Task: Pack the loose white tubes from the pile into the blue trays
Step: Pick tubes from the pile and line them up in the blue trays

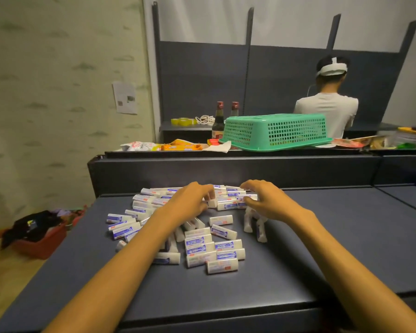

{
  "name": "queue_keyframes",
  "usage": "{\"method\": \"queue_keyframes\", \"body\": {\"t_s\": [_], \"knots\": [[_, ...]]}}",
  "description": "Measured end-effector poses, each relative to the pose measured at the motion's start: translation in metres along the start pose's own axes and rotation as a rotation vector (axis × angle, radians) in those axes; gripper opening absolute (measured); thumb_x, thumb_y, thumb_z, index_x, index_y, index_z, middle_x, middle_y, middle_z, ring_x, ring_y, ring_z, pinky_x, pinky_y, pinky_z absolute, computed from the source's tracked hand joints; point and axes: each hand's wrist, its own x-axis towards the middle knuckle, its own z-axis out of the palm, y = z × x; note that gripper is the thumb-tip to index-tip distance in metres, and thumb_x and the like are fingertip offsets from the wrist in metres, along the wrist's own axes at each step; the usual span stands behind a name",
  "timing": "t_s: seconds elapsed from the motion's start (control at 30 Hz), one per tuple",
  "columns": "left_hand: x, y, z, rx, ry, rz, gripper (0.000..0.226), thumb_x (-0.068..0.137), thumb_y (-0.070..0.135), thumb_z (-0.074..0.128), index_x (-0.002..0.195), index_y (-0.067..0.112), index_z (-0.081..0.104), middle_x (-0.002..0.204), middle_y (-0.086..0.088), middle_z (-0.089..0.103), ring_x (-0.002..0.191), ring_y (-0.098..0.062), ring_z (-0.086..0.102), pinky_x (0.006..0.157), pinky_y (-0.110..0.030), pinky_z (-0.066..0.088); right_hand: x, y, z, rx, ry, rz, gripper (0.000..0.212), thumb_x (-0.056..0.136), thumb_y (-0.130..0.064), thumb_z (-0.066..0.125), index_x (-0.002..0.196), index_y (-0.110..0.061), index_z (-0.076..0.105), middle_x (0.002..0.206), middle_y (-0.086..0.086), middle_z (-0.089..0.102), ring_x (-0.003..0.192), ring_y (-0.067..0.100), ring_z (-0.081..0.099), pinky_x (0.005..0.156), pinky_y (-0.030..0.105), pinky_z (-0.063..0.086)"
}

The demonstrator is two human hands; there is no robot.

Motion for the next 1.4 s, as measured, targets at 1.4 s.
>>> {"method": "queue_keyframes", "body": {"t_s": [1.4], "knots": [[-0.033,-0.031,-0.016,-0.375,0.235,-0.06,0.026,0.076,0.011,0.075,0.096,0.027,0.07,0.089,0.004,0.071,0.076,-0.013,0.066,0.071,-0.027,0.058,0.028,-0.008,0.024,-0.12,-0.108,-0.196,0.025,0.09,-0.032,0.066,0.114,-0.027,0.064,0.113,-0.004,0.063,0.097,0.014,0.056,0.083,0.029,0.049]]}}
